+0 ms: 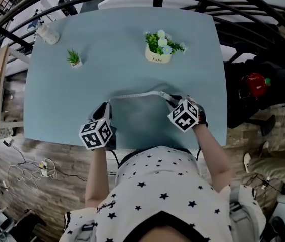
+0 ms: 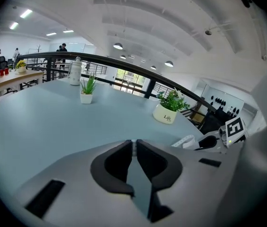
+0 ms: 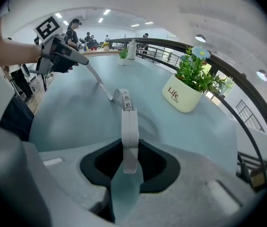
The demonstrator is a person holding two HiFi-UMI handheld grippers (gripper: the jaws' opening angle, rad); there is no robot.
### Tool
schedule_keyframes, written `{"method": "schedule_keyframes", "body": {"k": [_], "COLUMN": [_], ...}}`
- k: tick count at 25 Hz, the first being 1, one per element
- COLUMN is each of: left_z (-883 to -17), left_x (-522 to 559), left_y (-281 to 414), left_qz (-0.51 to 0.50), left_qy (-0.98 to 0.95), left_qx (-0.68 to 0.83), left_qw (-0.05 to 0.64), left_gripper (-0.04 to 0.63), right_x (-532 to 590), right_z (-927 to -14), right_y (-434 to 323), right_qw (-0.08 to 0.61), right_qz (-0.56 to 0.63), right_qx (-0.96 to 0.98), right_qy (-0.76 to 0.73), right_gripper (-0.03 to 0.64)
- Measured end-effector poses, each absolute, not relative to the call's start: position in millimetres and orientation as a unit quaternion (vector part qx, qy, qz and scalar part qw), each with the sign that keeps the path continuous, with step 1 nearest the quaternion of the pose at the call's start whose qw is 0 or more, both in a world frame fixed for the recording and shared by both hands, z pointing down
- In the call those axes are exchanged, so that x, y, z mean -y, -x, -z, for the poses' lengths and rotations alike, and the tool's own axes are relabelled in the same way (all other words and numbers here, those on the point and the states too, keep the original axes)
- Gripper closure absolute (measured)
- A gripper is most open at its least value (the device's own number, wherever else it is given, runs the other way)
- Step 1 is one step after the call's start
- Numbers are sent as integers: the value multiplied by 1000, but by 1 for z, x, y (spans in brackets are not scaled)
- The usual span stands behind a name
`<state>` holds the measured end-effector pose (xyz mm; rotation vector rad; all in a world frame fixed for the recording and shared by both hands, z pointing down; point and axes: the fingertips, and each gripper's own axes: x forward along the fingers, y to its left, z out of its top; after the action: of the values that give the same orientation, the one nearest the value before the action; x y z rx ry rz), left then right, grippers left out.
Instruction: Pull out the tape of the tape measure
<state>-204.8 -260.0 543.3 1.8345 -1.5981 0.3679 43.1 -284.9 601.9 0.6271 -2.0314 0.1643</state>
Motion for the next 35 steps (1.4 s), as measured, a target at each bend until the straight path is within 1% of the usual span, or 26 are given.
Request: {"method": "schedule_keyframes", "body": {"k": [9,13,21,32,33,35], "left_z": [-562,-572,-593,-608,-608,-607], "left_x": [267,266,261,249,248,244], "left_y": [177,161,137,128,126,123], "left_qz": [-154,-161,-196,-223,-223,-224], "left_qy": [-724,-733,-746,-749,-752,-758], "left_qx": [571,551,505,477,472,462], "left_qw": [354,366,388,403,403,402], "left_gripper": [560,561,561,561,553,508], "right_x": [292,293,296,298,297,296], "right_z": [-599,-599,-599,-599,-599,-597], "right_y": [-22,-17,-9,1,1,0], "right_qw": [436,421,410,403,402,400], "right_qz": [-120,-124,-124,-122,-122,-127], "right_qx": [850,854,856,860,860,858], "right_qy": [-272,-278,-289,-288,-289,-294], "right_gripper": [517,517,517,517,515,502]}}
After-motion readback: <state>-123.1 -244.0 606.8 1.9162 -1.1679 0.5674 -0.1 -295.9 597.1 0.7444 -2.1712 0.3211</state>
